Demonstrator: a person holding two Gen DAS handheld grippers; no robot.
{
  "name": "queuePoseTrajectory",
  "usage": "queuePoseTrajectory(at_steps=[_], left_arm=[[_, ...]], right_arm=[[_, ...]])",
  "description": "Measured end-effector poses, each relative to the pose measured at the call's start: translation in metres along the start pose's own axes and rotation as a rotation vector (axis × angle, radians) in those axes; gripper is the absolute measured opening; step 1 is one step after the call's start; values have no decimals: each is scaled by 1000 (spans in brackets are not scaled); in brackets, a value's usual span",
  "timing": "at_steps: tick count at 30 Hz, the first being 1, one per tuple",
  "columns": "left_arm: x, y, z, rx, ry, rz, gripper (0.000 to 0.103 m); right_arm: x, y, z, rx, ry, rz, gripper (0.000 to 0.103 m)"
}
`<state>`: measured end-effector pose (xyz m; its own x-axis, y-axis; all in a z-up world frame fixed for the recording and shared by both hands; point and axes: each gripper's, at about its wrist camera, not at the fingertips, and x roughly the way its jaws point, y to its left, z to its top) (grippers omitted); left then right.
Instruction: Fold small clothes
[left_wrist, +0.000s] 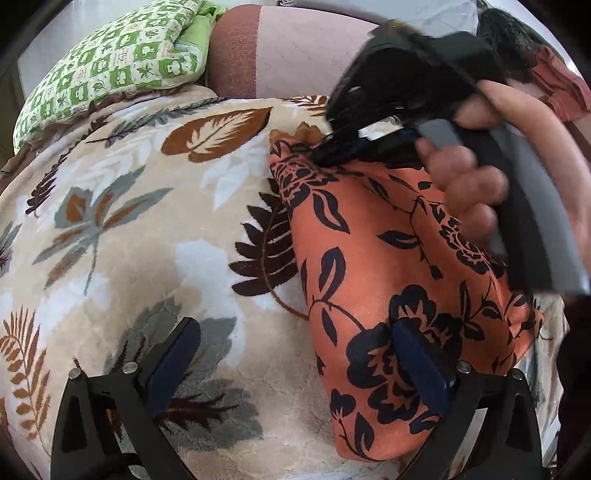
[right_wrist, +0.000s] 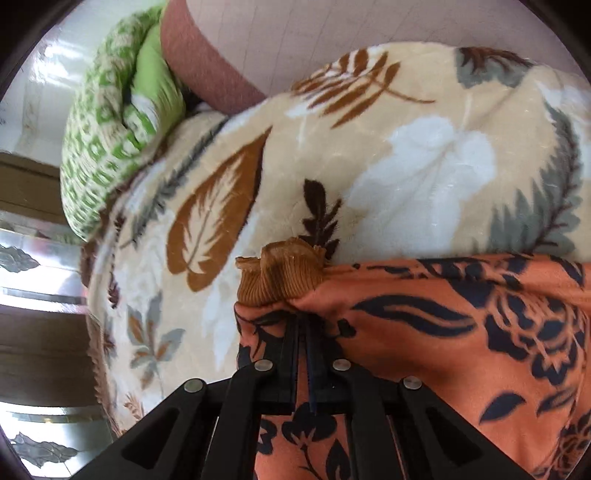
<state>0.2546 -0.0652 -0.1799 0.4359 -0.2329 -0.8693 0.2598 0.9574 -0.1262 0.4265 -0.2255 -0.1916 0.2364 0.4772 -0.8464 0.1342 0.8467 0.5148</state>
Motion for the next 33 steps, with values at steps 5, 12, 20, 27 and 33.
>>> queuePoseTrajectory(at_steps=[5, 12, 20, 27, 33], left_arm=[[2, -9, -8, 22, 11, -8, 103], [5, -39, -24, 100, -38, 67, 103], [10, -33, -32, 56, -26, 47, 103], [-10, -39, -22, 77, -66, 82, 103], [-41, -36, -9, 99, -199, 143, 103]], right_arm=[[-64, -15, -46, -30, -139, 83, 6], [-134, -74, -159, -5, -282, -78, 6], [-114, -150, -220, 163, -279, 39, 6], [-123, -144, -214, 126, -291, 70, 6], [-159, -142, -207, 93, -434, 105, 8]])
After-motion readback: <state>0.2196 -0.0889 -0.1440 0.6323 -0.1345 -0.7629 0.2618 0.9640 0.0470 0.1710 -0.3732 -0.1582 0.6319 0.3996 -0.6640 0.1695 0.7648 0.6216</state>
